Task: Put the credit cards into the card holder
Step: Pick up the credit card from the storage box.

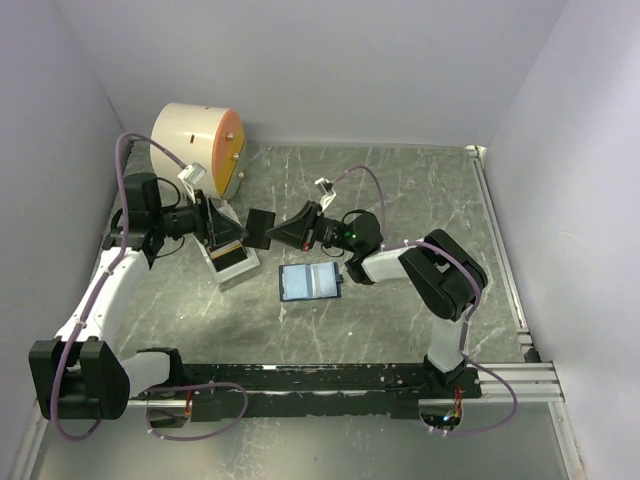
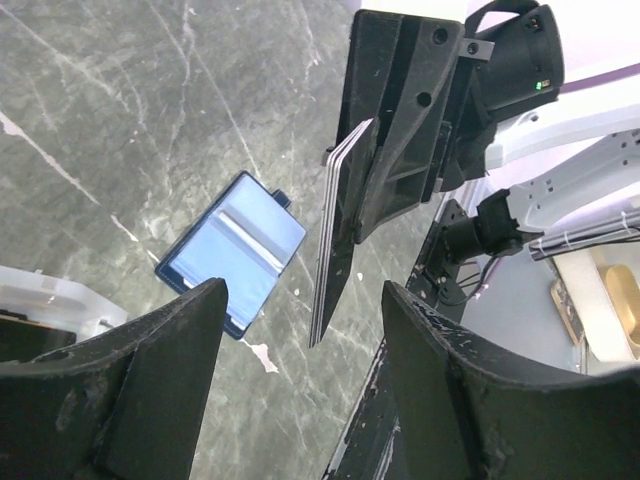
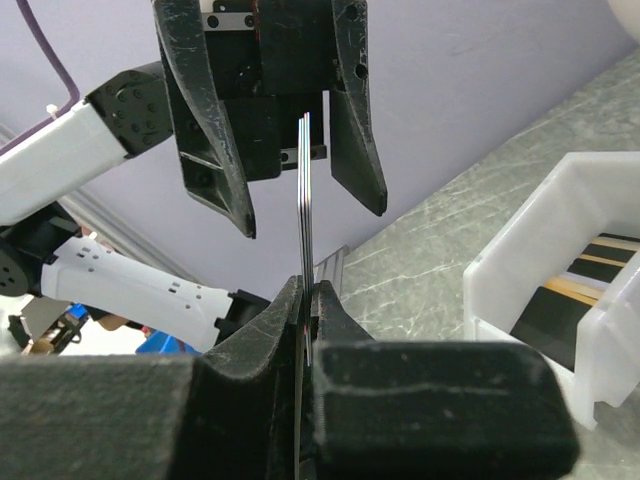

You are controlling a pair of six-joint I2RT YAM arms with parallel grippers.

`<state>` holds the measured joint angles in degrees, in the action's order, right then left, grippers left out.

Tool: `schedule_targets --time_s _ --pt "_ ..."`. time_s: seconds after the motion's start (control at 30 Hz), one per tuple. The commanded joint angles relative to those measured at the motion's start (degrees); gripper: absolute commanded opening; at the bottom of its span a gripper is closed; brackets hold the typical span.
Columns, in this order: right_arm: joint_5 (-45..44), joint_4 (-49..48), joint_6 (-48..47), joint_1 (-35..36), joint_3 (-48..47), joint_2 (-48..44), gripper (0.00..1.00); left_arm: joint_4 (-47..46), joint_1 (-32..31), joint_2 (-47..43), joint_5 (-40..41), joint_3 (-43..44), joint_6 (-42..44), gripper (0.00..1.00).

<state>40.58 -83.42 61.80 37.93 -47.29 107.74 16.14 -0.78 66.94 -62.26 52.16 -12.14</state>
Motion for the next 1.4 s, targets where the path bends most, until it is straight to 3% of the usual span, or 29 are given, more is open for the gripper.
schedule_targets --time_s 0.0,0.1,0.23,0.27,0.77,1.1,1.37 --pt "1.3 -4.0 1.1 0.6 -1.6 1.2 0.0 -10.3 0.3 -2.1 -5.5 -2.2 -4.8 0.71" --pt "1.4 -4.1 1.3 0.6 -1.8 1.3 0.0 -10.8 0.3 -2.3 -7.7 -2.6 -4.6 0.55" --pt "1.7 -3.8 0.9 0.5 -1.4 1.4 0.0 -7.9 0.3 -2.7 -8.9 -1.7 -2.0 0.11" --pt "2.1 -3.6 0.8 0.4 -1.4 1.5 0.0 -7.0 0.3 -2.7 -9.0 -1.2 -1.3 0.07" --pt "8.1 -6.8 3.5 -1.6 -0.1 2.6 0.07 -7.9 0.5 -1.7 -9.9 -1.1 -2.2 0.07" --pt "8.6 -8.1 3.7 -3.1 1.2 2.5 0.0 -5.7 1.8 -0.8 -8.3 -0.6 -1.3 0.07" --pt "7.7 -9.2 5.1 -3.0 0.0 4.4 0.0 -6.9 1.9 0.0 -6.0 -2.0 -2.3 0.07"
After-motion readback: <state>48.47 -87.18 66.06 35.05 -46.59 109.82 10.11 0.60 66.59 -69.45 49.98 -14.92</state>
